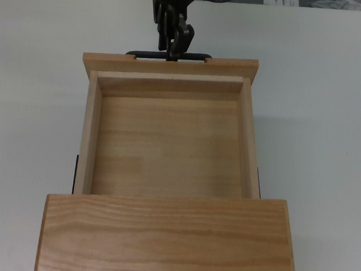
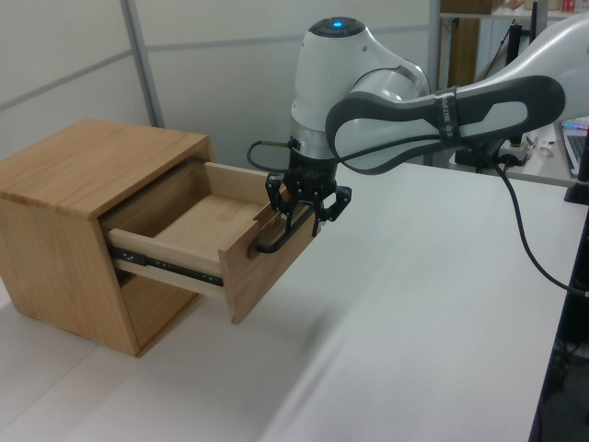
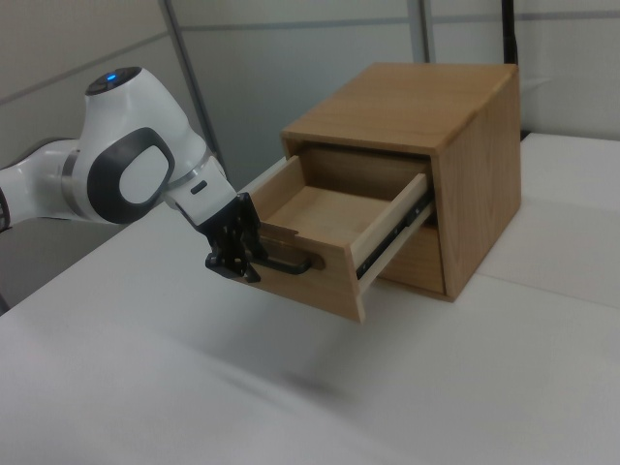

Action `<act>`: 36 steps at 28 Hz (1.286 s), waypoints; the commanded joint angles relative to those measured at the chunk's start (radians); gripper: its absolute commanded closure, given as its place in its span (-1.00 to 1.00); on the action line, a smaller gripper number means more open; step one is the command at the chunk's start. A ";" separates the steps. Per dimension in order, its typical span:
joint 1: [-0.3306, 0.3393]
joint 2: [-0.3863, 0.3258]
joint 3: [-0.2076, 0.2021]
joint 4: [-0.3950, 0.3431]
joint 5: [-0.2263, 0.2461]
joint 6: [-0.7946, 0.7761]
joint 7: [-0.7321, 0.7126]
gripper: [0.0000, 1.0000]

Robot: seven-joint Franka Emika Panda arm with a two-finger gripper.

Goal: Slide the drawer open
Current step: 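Open the gripper and lift it up off the handle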

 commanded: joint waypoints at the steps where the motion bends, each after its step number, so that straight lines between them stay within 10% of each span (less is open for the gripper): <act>1: 0.004 -0.021 -0.003 0.006 0.024 -0.029 -0.035 -1.00; 17: -0.001 -0.018 -0.010 0.089 0.026 -0.039 -0.254 -1.00; 30: 0.007 0.010 0.000 0.228 0.061 -0.415 -1.008 -1.00; 36: 0.007 0.030 -0.001 0.262 0.058 -0.489 -1.136 -1.00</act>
